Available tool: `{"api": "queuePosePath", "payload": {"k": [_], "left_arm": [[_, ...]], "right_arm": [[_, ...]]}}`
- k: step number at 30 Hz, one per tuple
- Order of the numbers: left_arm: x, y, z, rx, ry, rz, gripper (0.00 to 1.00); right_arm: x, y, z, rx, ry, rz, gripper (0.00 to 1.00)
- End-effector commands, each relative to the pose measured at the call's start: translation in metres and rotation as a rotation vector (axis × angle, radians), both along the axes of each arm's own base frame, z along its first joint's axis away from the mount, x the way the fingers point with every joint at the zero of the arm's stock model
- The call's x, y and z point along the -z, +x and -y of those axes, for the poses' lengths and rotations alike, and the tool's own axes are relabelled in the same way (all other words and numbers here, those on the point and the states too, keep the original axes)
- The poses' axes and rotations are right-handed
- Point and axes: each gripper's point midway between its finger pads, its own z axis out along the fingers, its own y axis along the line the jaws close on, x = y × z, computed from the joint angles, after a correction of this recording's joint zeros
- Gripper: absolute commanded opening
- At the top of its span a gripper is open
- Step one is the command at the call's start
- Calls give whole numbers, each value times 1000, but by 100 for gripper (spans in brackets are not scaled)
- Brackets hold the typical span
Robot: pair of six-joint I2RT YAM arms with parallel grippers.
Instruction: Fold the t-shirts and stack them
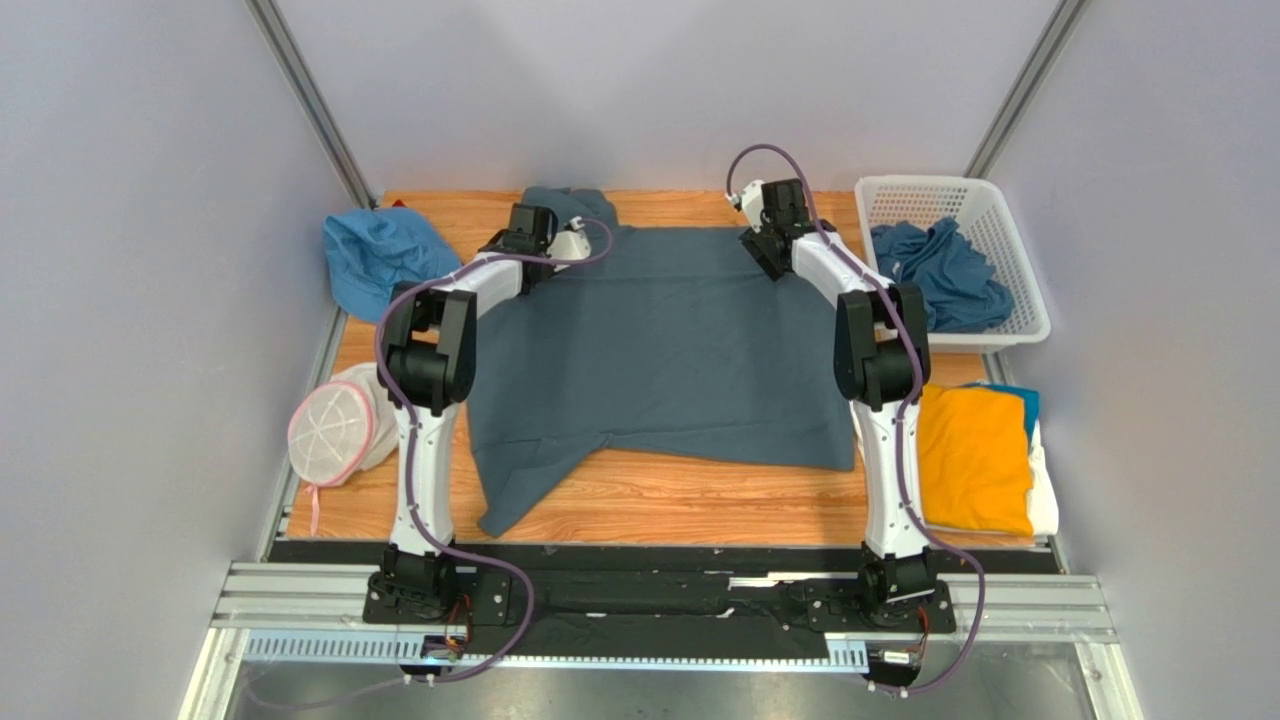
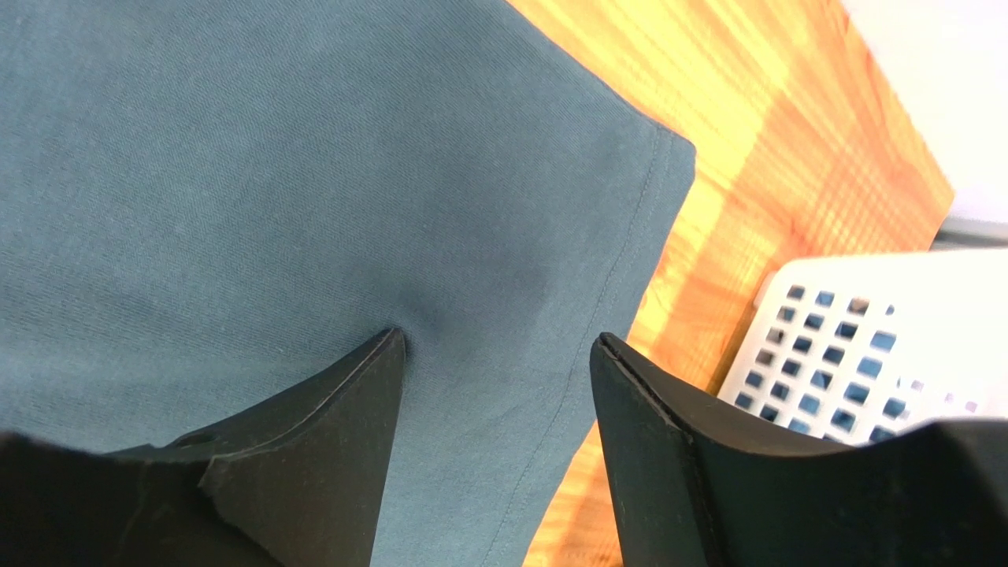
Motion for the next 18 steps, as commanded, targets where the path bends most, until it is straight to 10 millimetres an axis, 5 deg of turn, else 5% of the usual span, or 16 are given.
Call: {"api": "queuePosePath", "payload": {"k": [1,6,12,18], "left_arm": [[29,-9,-29,-58,48,-107,47],[17,7,-28,-84,29,-57,47],[-24,23,-14,-96,-51,26,54],[-68,19,8,-65,-99,96,66]], "right_arm": [[2,15,-5,-16,-17,27,64],[-9,19,-7,-8,-1,47,64],[-33,10,-13,-6,26,67,65],[-56,-6,-17,1,61,76,68]]}}
